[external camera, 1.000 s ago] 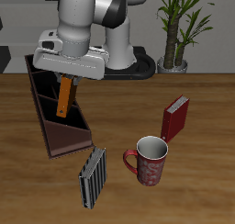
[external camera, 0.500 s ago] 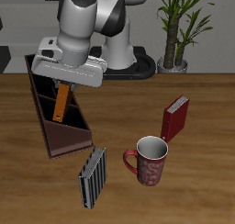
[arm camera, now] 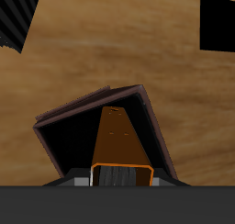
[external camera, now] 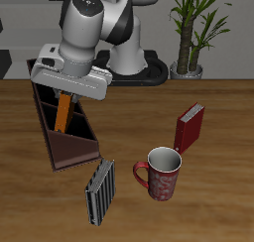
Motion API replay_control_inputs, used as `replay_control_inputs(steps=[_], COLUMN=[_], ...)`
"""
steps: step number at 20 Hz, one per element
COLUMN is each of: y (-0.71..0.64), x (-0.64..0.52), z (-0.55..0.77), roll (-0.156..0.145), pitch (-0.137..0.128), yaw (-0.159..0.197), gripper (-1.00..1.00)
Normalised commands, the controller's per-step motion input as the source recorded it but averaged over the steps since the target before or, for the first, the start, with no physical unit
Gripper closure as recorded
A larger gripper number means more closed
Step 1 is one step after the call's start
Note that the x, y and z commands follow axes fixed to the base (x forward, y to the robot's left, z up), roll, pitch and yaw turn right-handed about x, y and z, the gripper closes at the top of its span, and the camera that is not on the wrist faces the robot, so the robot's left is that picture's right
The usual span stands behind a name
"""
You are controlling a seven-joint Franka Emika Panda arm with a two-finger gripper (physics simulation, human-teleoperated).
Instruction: Place the orange book into the right desk caddy's left compartment and place the red mug into the right desk caddy's right compartment
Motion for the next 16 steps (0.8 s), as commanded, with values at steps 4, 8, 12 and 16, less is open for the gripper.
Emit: replay_control_inputs(steps=[4, 8, 12, 16], y=[0.06, 0.2, 0.16, 0.39], x=[0.02, -0.03, -0.01, -0.03], z=[-0.03, 0.06, 0.08, 0.13], roll=[0.005, 0.028, 0.007, 0.052], pitch=[0.003, -0.027, -0.011, -0.028], yaw=[-0.008, 0.023, -0.005, 0.028], gripper=[-1.0, -1.0, -1.0, -1.0])
